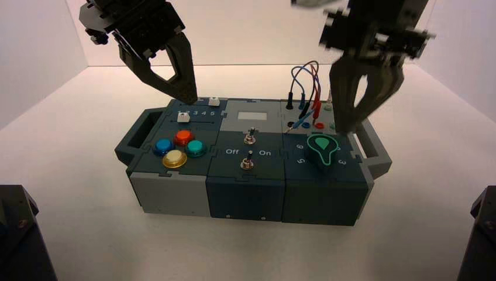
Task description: Turn the knob to position 4.
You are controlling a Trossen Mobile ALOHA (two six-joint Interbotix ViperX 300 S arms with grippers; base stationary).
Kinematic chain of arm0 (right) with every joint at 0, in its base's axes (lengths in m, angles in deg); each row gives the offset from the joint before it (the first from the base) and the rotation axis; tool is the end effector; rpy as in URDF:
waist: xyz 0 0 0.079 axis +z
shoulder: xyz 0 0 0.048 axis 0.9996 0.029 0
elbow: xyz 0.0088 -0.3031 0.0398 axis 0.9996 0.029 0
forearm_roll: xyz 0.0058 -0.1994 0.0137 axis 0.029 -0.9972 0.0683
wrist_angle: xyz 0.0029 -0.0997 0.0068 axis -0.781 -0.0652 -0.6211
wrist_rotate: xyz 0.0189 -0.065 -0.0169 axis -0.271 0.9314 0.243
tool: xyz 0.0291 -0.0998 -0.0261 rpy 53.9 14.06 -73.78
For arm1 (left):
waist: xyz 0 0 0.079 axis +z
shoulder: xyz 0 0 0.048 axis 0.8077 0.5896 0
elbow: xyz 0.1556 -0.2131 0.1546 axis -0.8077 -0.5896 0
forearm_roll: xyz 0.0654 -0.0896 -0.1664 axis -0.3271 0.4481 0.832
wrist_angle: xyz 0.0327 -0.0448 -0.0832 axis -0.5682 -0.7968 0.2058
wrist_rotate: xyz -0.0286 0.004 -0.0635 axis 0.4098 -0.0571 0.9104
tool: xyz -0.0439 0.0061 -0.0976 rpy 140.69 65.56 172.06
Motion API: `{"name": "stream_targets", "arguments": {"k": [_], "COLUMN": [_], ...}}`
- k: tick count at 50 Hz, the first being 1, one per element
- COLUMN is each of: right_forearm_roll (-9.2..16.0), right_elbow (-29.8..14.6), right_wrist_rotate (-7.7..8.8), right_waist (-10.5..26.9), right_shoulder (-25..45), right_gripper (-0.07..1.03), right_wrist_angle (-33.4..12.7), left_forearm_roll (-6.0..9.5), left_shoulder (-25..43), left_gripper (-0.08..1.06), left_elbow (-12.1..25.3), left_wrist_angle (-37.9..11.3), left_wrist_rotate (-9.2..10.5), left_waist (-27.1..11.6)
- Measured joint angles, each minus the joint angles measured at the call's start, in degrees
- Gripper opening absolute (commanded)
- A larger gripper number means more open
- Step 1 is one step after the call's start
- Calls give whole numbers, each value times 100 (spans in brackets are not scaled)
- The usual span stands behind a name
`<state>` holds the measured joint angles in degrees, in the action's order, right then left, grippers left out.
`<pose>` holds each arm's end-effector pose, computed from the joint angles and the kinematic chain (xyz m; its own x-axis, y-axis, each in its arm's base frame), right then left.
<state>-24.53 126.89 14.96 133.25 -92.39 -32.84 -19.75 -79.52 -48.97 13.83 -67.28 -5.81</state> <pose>0.1300 0.1796 0.1028 -0.0889 0.1938 -0.9770 -0.6102 0.7647 0.2072 0.1179 -0.2095 0.1236 0.1924 -0.3734 -0.9075 0.8390 0.5423 -0.0452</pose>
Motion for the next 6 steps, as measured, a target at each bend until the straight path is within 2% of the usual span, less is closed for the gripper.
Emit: {"name": "stream_targets", "arguments": {"k": [6], "right_forearm_roll": [-9], "right_elbow": [18], "right_wrist_rotate": [0], "right_waist": [0], "right_shoulder": [-167], "right_gripper": [-2], "right_wrist_angle": [-9], "left_forearm_roll": [-9], "left_shoulder": [62], "left_gripper": [-3], "left_elbow": [-9], "left_wrist_angle": [0], "left_wrist_rotate": [0], "left_waist": [0]}}
